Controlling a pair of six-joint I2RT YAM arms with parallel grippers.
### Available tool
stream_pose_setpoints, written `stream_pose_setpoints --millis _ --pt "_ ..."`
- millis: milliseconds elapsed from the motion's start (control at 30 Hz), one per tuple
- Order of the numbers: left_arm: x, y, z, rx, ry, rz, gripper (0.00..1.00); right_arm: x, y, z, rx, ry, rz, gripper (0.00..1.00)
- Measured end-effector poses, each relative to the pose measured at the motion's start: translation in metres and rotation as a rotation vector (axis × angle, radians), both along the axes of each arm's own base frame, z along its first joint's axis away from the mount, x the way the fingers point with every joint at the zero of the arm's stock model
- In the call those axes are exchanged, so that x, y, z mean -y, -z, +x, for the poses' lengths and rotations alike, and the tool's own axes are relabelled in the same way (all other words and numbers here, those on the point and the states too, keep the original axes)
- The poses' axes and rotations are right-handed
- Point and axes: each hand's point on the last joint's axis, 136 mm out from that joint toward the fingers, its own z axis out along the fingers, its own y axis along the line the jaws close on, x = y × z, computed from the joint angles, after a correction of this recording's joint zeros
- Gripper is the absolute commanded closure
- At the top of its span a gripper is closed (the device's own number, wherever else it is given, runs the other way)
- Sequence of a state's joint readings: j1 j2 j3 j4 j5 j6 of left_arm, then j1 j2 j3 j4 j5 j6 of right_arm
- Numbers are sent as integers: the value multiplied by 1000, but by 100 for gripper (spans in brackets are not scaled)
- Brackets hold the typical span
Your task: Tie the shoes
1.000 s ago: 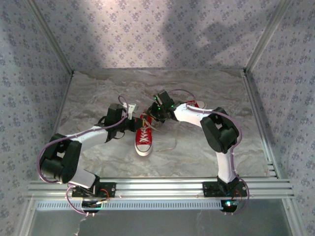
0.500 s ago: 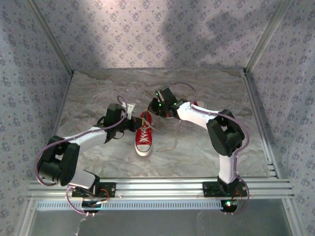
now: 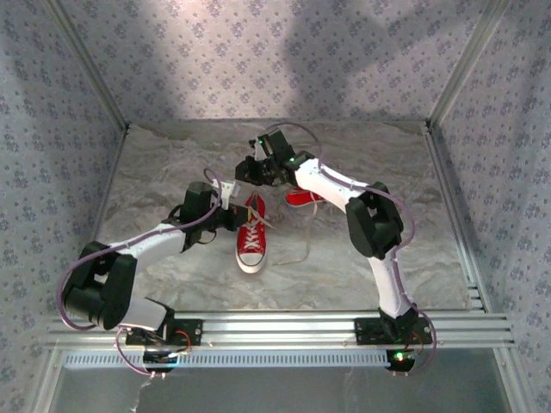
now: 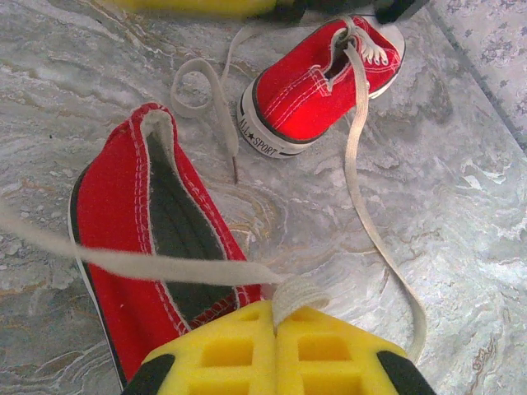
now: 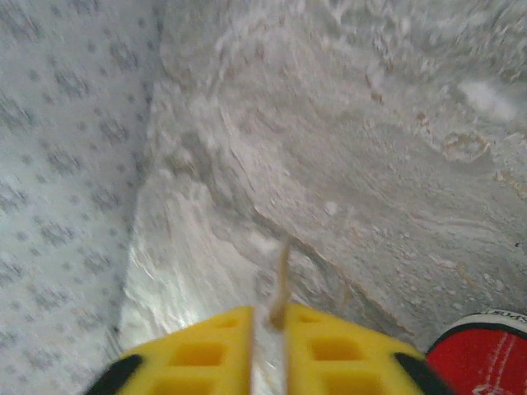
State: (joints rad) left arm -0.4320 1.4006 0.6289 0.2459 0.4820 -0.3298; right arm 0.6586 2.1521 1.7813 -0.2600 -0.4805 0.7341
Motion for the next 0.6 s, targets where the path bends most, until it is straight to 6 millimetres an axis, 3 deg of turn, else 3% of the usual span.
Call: stream_pose_setpoints --millis 67,167,333,367,433,467,600 --pt "0 0 0 0 0 0 100 3 12 -3 -24 -8 -20 64" --pt "0 0 0 1 -1 0 100 15 21 -5 -34 -1 -42 63" --pt "-1 0 1 1 -7 3 100 65 25 -5 4 39 -86 64" --pt "-1 0 1 0 -8 3 100 76 23 -6 35 40 -91 62" --pt "-2 1 1 -4 -11 2 100 94 18 -11 109 33 -98 40" --pt "-2 1 1 -6 -12 2 100 100 14 -16 160 14 -103 34" --pt "-4 1 5 -22 -18 -2 100 98 6 -37 316 -134 -117 37"
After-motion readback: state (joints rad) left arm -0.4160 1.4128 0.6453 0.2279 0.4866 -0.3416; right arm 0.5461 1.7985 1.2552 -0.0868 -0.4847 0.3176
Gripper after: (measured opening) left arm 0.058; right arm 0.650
